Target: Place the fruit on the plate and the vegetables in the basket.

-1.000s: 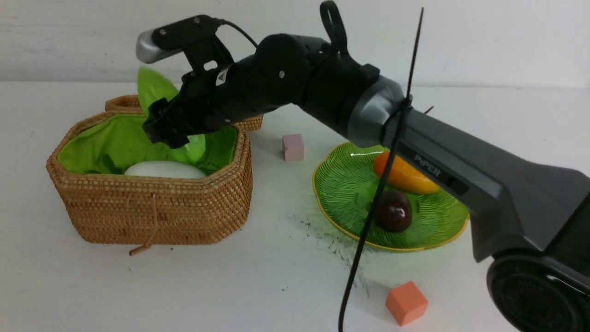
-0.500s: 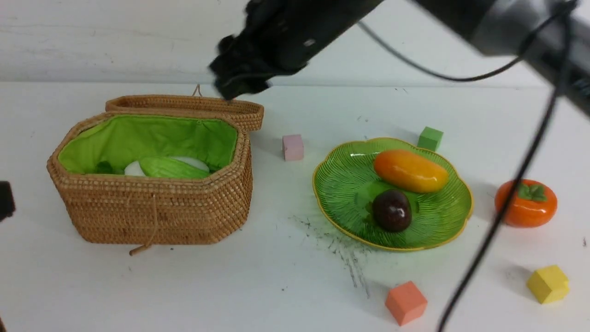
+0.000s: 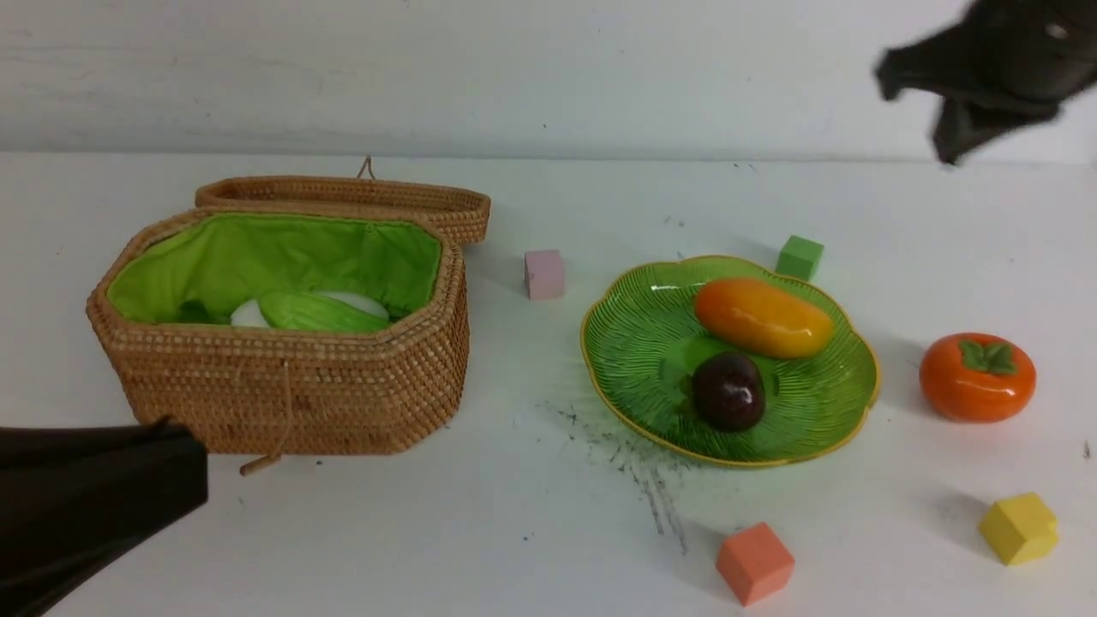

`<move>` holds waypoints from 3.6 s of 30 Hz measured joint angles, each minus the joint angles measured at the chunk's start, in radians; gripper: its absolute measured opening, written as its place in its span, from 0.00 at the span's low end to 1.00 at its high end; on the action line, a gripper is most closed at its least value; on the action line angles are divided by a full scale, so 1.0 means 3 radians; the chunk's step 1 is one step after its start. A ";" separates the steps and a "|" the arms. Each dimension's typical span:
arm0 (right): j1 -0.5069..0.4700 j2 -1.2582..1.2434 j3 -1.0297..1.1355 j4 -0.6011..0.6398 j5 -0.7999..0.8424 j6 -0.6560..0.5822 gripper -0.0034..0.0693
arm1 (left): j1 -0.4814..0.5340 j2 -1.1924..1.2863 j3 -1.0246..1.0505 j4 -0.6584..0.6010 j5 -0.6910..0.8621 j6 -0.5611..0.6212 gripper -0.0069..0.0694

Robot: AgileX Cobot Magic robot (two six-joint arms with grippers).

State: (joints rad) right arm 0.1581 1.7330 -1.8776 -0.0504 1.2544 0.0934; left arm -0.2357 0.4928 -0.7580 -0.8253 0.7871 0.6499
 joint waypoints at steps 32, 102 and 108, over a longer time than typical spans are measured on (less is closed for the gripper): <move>-0.1499 0.1114 0.1202 0.2087 -0.1384 -0.0464 0.83 | 0.0000 0.0000 0.0000 0.0060 0.0175 0.0015 0.12; 0.0064 -0.2176 0.2067 0.0644 -0.0126 -0.0311 0.03 | 0.0000 -0.0892 0.0432 0.0998 -0.0358 -0.0823 0.07; 0.0064 -0.3299 0.3155 0.0634 -0.0107 -0.0060 0.03 | 0.0000 -0.1520 0.1131 0.0992 -0.0746 -0.0959 0.07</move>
State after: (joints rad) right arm 0.1773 0.7433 -0.9310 0.1399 1.2222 0.0755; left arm -0.2357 0.0368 -0.4188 -0.5277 0.5632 0.3623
